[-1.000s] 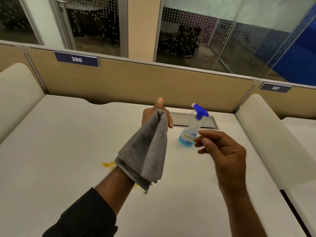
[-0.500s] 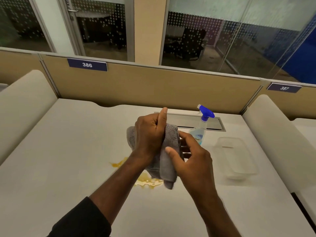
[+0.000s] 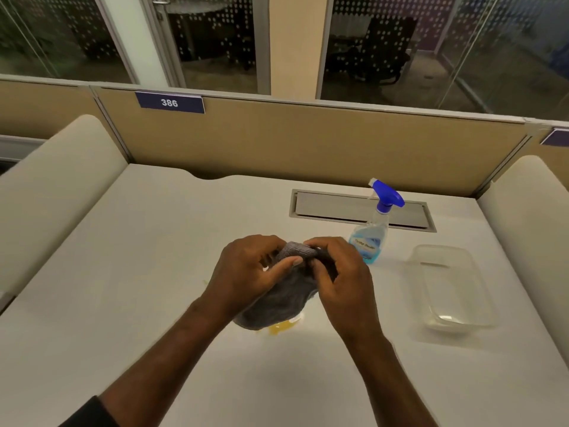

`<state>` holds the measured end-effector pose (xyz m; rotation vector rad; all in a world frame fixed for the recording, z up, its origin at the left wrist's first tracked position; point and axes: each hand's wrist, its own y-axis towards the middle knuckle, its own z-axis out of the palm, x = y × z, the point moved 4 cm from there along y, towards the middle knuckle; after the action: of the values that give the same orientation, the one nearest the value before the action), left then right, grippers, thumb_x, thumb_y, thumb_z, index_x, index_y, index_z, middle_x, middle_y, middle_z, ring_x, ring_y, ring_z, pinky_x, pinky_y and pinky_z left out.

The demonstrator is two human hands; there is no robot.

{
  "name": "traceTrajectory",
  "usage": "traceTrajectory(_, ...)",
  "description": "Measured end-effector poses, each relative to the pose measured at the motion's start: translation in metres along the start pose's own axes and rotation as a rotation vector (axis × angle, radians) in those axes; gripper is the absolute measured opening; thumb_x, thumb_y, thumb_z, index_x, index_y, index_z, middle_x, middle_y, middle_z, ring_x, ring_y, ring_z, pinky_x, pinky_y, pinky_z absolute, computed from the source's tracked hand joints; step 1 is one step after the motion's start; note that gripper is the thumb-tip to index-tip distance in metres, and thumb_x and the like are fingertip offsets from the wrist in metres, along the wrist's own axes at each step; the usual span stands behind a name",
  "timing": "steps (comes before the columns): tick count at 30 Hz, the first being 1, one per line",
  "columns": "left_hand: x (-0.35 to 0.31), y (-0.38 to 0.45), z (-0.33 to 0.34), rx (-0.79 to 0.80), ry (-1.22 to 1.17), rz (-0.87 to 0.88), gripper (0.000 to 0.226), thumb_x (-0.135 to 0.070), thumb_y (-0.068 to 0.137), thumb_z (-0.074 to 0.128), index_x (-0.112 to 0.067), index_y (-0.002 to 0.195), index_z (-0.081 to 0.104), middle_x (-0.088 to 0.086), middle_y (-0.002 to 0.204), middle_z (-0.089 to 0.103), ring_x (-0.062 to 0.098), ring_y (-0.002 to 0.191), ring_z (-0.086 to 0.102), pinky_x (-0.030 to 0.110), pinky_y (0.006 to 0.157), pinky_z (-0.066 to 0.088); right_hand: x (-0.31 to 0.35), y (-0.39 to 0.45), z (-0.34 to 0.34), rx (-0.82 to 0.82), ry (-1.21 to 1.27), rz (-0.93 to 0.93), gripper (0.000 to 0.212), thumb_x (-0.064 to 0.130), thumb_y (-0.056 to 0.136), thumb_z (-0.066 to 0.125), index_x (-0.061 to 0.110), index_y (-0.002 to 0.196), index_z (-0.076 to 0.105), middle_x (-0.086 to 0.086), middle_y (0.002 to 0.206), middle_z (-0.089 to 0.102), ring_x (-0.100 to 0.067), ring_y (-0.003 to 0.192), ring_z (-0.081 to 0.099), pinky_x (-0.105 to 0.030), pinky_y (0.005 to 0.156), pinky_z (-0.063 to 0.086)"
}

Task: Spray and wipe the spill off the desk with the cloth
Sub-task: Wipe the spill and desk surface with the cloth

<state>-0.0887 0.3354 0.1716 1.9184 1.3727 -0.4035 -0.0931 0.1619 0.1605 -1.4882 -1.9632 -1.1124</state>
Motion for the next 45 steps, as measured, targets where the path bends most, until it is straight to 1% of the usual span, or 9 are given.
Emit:
traceTrajectory(3, -0.003, -0.005, 0.0, -0.099, 0.105, -0.014, 0.032, -0.051, 0.087, 0.063, -0.021, 0.089, 0.072, -0.006, 0.074, 0.07, 0.013, 0.064, 0.063, 0.037, 0.058, 0.055, -0.01, -0.021, -0.005, -0.255, -0.05, 0.001, 0.02, 0.014, 0.088, 0.073, 0.012, 0.108, 0.069, 0.005, 0.104, 0.066, -0.004, 0.101, 0.056, -0.003, 0.095, 0.041)
traceTrajectory(5, -0.004, -0.008, 0.0, -0.136, 0.156, 0.008, 0.028, -0.05, 0.087, 0.063, -0.022, 0.086, 0.07, -0.008, 0.073, 0.068, 0.011, 0.063, 0.061, 0.034, 0.056, 0.053, -0.019, -0.041, 0.001, -0.27, 0.118, 0.176, 0.008, 0.019, 0.092, 0.068, 0.024, 0.097, 0.07, 0.009, 0.094, 0.074, -0.006, 0.088, 0.066, -0.016, 0.089, 0.056)
traceTrajectory(10, -0.003, -0.02, 0.009, -0.064, 0.223, 0.235, 0.019, -0.032, 0.089, 0.066, -0.013, 0.087, 0.069, 0.004, 0.09, 0.065, 0.019, 0.071, 0.059, 0.032, 0.054, 0.05, -0.03, -0.083, 0.069, 0.044, 1.329, 1.133, 0.064, 0.058, 0.089, 0.057, 0.007, 0.127, 0.063, -0.021, 0.118, 0.073, -0.036, 0.11, 0.071, -0.052, 0.1, 0.053)
traceTrajectory(16, 0.016, -0.067, 0.022, 0.197, 0.128, 0.52, 0.014, -0.017, 0.089, 0.07, -0.011, 0.102, 0.072, 0.015, 0.123, 0.067, 0.028, 0.104, 0.069, 0.035, 0.081, 0.057, -0.014, -0.077, 0.087, -0.095, 1.629, 1.091, 0.09, 0.076, 0.082, 0.055, 0.004, 0.135, 0.058, -0.025, 0.134, 0.063, -0.039, 0.115, 0.065, -0.047, 0.099, 0.051)
traceTrajectory(23, 0.062, -0.105, 0.035, 0.246, 0.056, 0.522, 0.032, -0.042, 0.097, 0.058, -0.019, 0.118, 0.067, 0.002, 0.136, 0.06, 0.018, 0.131, 0.052, 0.037, 0.108, 0.041, -0.022, -0.091, 0.12, -0.357, 1.6, 1.094, 0.053, 0.051, 0.099, 0.049, 0.006, 0.124, 0.064, -0.021, 0.115, 0.074, -0.036, 0.096, 0.075, -0.05, 0.077, 0.063)
traceTrajectory(34, 0.295, -0.102, 0.013, 0.314, 0.399, -0.316, 0.098, -0.072, 0.089, 0.0, -0.004, 0.148, 0.039, 0.017, 0.155, 0.036, 0.037, 0.144, 0.033, 0.056, 0.118, 0.022, -0.063, -0.083, 0.08, -0.634, 1.308, 0.97, 0.053, 0.045, 0.099, 0.051, 0.014, 0.141, 0.055, -0.01, 0.137, 0.065, -0.028, 0.126, 0.06, -0.049, 0.093, 0.058)
traceTrajectory(37, 0.342, -0.102, 0.012, 0.33, 0.467, -0.4, 0.1, -0.073, 0.087, -0.006, -0.006, 0.152, 0.03, 0.016, 0.16, 0.029, 0.034, 0.149, 0.024, 0.055, 0.121, 0.014, -0.081, -0.073, 0.066, -0.587, 1.174, 0.993, 0.054, 0.046, 0.097, 0.052, 0.015, 0.142, 0.054, -0.007, 0.132, 0.067, -0.024, 0.119, 0.064, -0.036, 0.077, 0.064)
traceTrajectory(41, 0.375, -0.103, 0.018, 0.343, 0.52, -0.445, 0.087, -0.065, 0.09, 0.008, -0.008, 0.156, 0.017, 0.013, 0.165, 0.013, 0.031, 0.152, 0.009, 0.054, 0.122, 0.007, -0.109, -0.055, 0.054, -0.448, 0.845, 1.004, 0.067, 0.05, 0.088, 0.058, 0.017, 0.145, 0.049, -0.007, 0.135, 0.062, -0.026, 0.122, 0.06, -0.039, 0.092, 0.056)
traceTrajectory(45, 0.383, -0.106, 0.027, 0.344, 0.568, -0.417, 0.088, -0.066, 0.09, 0.006, -0.008, 0.156, 0.011, 0.012, 0.166, 0.004, 0.03, 0.153, 0.0, 0.053, 0.122, -0.002, -0.116, -0.038, 0.068, -0.278, 0.284, 0.815, 0.016, 0.029, 0.099, 0.06, 0.017, 0.11, 0.062, -0.013, 0.114, 0.064, -0.006, 0.094, 0.064, -0.025, 0.081, 0.052)
